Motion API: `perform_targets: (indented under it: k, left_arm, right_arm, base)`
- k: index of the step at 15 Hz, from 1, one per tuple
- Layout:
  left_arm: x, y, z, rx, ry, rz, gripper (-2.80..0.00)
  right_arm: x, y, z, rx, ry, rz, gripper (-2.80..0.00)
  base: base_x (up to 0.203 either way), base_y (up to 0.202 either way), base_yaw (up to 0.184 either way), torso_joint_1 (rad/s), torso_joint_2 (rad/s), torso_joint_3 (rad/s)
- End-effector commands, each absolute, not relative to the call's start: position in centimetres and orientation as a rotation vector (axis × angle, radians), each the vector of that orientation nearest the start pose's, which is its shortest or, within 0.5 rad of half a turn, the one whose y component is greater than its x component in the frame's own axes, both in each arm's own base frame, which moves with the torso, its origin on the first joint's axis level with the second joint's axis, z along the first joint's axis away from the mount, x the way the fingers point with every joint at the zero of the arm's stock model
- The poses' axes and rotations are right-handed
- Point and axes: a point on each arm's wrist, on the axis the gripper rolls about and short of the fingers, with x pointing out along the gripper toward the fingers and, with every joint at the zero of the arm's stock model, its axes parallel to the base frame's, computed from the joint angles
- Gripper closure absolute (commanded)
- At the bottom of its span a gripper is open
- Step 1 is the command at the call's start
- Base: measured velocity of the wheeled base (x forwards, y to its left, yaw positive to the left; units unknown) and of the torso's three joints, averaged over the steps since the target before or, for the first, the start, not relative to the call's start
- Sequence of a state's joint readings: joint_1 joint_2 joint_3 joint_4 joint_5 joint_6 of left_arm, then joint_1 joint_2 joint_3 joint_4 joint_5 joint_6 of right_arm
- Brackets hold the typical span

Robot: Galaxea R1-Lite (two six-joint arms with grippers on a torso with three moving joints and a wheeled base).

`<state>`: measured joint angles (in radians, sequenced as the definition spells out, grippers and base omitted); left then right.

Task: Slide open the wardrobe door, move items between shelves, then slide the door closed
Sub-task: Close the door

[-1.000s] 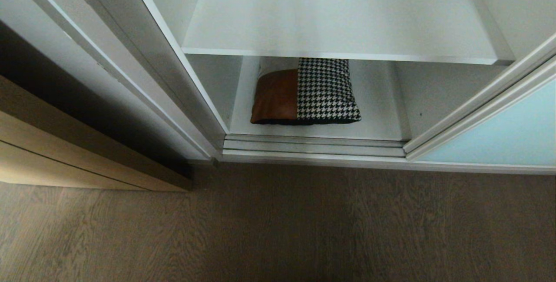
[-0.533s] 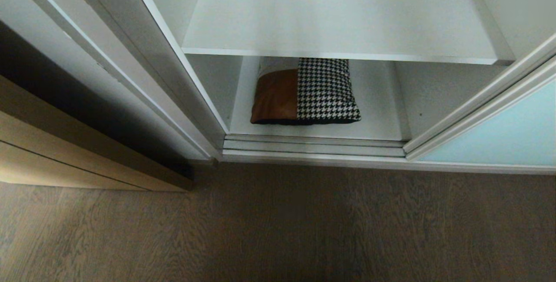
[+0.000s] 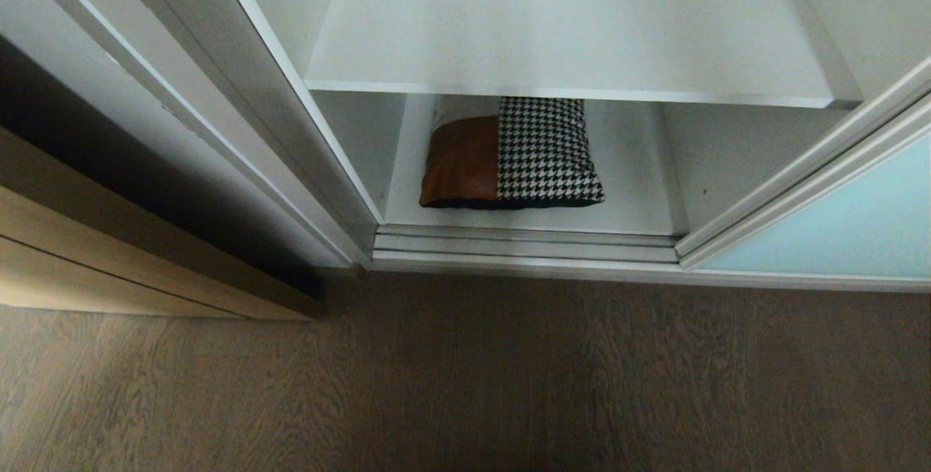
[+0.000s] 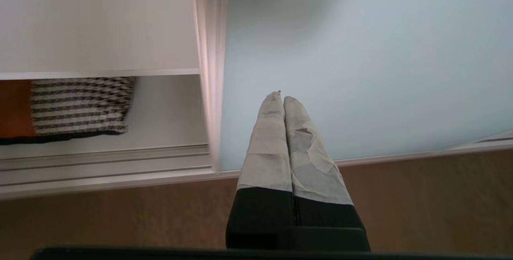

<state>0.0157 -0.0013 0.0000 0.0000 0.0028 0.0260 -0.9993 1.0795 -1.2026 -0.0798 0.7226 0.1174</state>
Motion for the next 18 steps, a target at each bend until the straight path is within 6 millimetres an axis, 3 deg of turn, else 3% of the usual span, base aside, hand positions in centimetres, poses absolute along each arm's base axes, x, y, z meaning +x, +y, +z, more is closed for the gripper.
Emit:
perform_targets:
  k: [1, 4, 8, 18]
  left_arm:
    - [-2.3, 0.0, 7.5, 0.026, 0.0, 0.019, 0.0]
    - [-2.3, 0.0, 7.5, 0.026, 0.0, 0.02, 0.0]
    - [-2.3, 0.0, 7.5, 0.026, 0.0, 0.019, 0.0]
    - [-2.3, 0.0, 7.5, 0.026, 0.0, 0.018, 0.0]
  right_arm:
    - [8.1, -10.0, 37.9, 0.0, -0.138, -0.238, 0.0]
    - [8.3, -10.5, 38.1, 0.015, -0.145, -0.156, 0.0]
    - [8.0, -9.6, 38.3, 0.06, -0.141, -0.038, 0.0]
    - [9.5, -12.2, 39.8, 0.071, -0.214, -0.014, 0.0]
  base:
    - [0.0, 0.0, 0.0, 0.0, 0.0, 0.0]
    - [0.0, 0.0, 0.0, 0.0, 0.0, 0.0]
    - [0.0, 0.0, 0.0, 0.0, 0.0, 0.0]
    - [0.0, 0.0, 0.0, 0.0, 0.0, 0.0]
